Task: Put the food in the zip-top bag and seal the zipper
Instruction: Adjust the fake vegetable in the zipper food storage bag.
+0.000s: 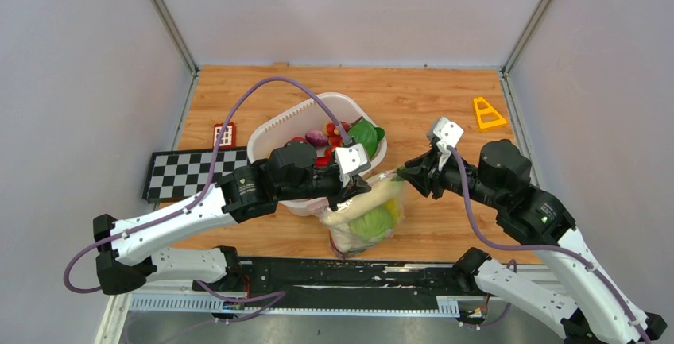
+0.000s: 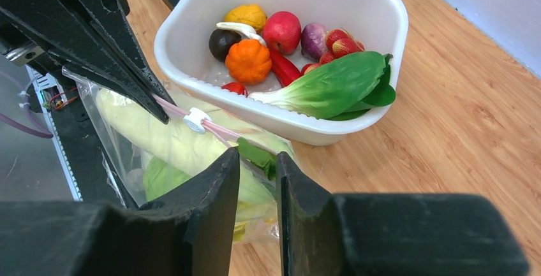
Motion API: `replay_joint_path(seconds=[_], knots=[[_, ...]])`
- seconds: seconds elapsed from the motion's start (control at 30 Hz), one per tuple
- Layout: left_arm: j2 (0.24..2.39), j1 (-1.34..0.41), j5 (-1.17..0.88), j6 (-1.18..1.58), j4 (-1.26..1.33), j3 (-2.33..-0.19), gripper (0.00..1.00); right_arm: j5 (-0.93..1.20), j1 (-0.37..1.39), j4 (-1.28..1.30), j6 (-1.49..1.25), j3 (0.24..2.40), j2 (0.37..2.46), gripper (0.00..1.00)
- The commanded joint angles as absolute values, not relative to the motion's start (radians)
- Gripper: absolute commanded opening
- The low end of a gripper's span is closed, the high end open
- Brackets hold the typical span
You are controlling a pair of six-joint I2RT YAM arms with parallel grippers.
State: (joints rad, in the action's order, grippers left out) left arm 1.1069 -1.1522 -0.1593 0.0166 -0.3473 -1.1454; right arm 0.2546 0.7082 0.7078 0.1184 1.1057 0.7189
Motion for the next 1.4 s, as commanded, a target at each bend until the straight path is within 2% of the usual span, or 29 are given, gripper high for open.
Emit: replay_joint_path(seconds=[0.0, 0.17, 0.27, 0.63, 0.93, 1.0, 1.13, 1.27, 1.37], knots=[[1.086, -1.155, -0.172, 0.005, -0.296, -1.189, 0.0, 0.269, 0.707, 0.669, 0.135, 1.108, 0.717, 0.26], [1.088, -1.155, -0.17, 0.007, -0.294, -1.187, 0.0, 0.285, 0.706, 0.669, 0.145, 1.105, 0.716, 0.07], [1.088, -1.155, -0.164, 0.007, -0.289, -1.186, 0.0, 0.332, 0.707, 0.691, 0.16, 1.112, 0.718, 0.01], [1.097, -1.155, -0.214, 0.001, -0.278, -1.204, 0.0, 0.304, 0.706, 0.835, 0.197, 1.149, 0.843, 0.0], [1.112, -1.155, -0.258, -0.035, -0.323, -1.223, 0.0, 0.242, 0.706, 0.675, 0.143, 1.139, 0.792, 0.0], [1.111, -1.156, -0.25, -0.033, -0.323, -1.224, 0.0, 0.3, 0.706, 0.694, 0.176, 1.149, 0.774, 0.09], [1.102, -1.155, -0.215, -0.033, -0.322, -1.219, 0.0, 0.31, 0.707, 0.766, 0.27, 1.143, 0.691, 0.38], [1.108, -1.156, -0.223, -0.035, -0.322, -1.223, 0.0, 0.329, 0.706, 0.785, 0.352, 1.124, 0.632, 0.5], [1.119, -1.155, -0.239, -0.041, -0.328, -1.234, 0.0, 0.372, 0.706, 0.762, 0.405, 1.103, 0.624, 0.53]])
